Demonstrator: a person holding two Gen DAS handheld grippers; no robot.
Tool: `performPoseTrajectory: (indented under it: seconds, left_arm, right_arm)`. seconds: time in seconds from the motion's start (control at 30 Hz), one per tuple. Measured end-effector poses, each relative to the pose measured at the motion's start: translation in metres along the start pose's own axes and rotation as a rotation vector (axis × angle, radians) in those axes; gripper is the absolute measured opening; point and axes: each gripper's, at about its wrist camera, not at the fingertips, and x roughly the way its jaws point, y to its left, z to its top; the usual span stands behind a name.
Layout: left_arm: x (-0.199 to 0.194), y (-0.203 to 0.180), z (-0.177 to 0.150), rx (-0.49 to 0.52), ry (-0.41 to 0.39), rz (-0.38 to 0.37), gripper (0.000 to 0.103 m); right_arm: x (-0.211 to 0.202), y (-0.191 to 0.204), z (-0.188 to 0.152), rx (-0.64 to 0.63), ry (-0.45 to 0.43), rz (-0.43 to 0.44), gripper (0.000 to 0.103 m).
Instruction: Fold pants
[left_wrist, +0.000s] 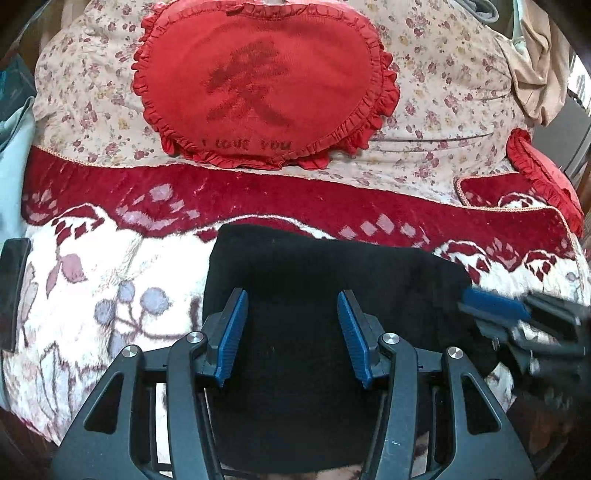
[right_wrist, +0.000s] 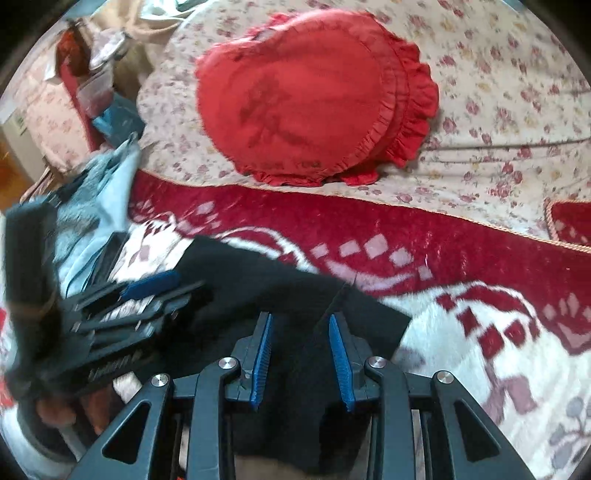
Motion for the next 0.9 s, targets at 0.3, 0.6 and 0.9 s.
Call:
performPoseTrajectory:
  seconds: [0.3,0.6,0.9]
  left_arm:
    - [-0.020,0.005,-0.015,-0.009,0.004,-0.049,0.052]
    - [-0.034,0.034,-0.019,-0.093,-0.009,-0.104,0.068]
    - [-0.003,0.041,-0.022,-0.137,0.044,-0.160,0.072]
  right_arm:
    - [-0.007,-0.027,-0.057,0.097,0.063,-0.010,0.035]
    - [-0.011,-0.056,-0.048,0.282,-0.058,0.126,0.054]
    - [0.026,-0.064,-0.047,0.355,-0.006,0.203,0.060]
